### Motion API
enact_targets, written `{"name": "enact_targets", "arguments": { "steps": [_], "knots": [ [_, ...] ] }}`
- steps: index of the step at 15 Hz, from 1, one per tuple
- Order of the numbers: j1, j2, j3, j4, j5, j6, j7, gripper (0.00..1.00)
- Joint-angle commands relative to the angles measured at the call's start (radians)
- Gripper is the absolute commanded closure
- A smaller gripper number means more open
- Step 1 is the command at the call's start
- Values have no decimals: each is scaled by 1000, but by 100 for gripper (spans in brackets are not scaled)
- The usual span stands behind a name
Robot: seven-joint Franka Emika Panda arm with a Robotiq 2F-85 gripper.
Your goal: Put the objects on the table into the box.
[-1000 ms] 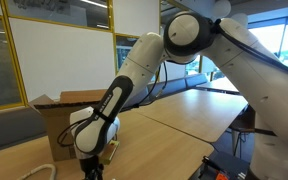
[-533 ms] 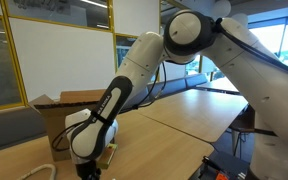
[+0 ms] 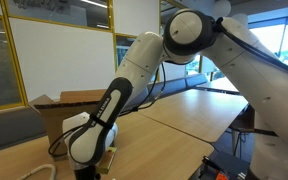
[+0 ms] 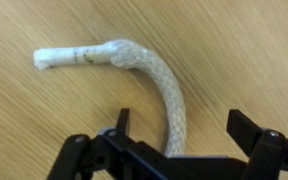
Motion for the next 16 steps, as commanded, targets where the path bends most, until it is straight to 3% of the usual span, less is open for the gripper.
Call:
{"name": "enact_targets", "arguments": {
  "steps": [1,4,5,7,14,16],
  "knots": [
    [18,-3,-3,-7,11,5,5,0],
    [23,0,-3,-6,10,4,3,0],
    [24,-1,-3,-9,9,6,2,25],
    [26,-1,-3,-9,8,7,2,32],
    [25,-5,-7,-9,7,5,2,86],
    [26,-6,-7,-9,7,5,2,91]
  ]
}}
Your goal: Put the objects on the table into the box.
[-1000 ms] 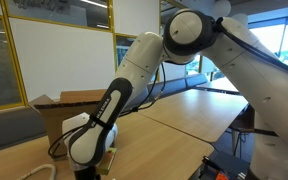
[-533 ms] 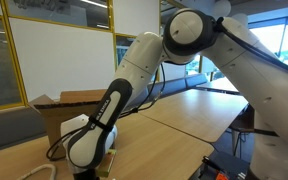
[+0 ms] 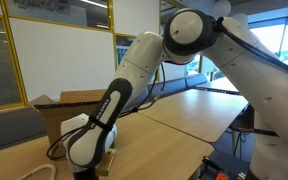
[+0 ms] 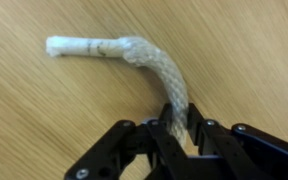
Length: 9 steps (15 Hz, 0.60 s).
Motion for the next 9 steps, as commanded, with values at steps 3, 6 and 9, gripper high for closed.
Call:
{"name": "enact_targets", "arguments": {
  "steps": [3,6,9],
  "knots": [
    [6,-13,0,-9,9,3,1,88],
    [4,-57,-4,-29,12,1,21,89],
    [1,-146,-9,-53,12,-3,55,89]
  ]
}}
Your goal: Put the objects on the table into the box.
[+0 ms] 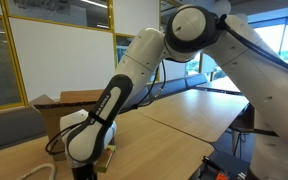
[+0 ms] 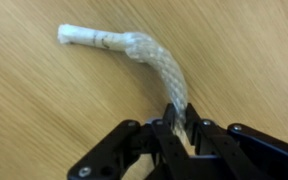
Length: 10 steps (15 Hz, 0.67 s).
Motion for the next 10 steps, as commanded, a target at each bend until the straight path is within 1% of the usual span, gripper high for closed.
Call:
{"name": "enact_targets", "arguments": {
  "steps": [1,6,10],
  "knots": [
    [4,-157,-12,-60,9,-2,52,89],
    [6,-381,-41,-94,-6,-18,158,90],
    [-3,-531,-59,-51,-42,-95,215,90]
  ]
}}
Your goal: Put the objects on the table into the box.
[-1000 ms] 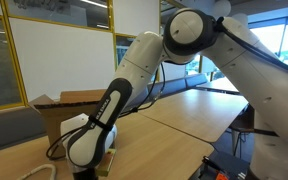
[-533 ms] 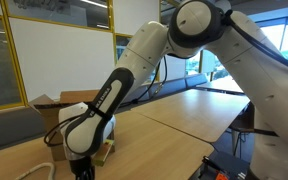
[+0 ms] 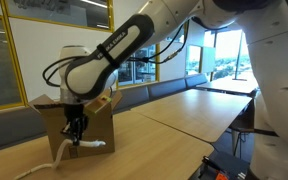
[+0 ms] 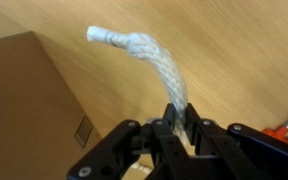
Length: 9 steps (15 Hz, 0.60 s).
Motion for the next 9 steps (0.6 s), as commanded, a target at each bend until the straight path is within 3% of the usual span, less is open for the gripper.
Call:
{"name": "enact_targets", "arguments": {
  "steps": [1,5,9],
  "knots": [
    [1,-156,-19,16,-52,-79,79,90],
    [-6,-252,-6,137,-138,-194,174,90],
    [-11,-269,26,300,-253,-315,277,91]
  ]
}}
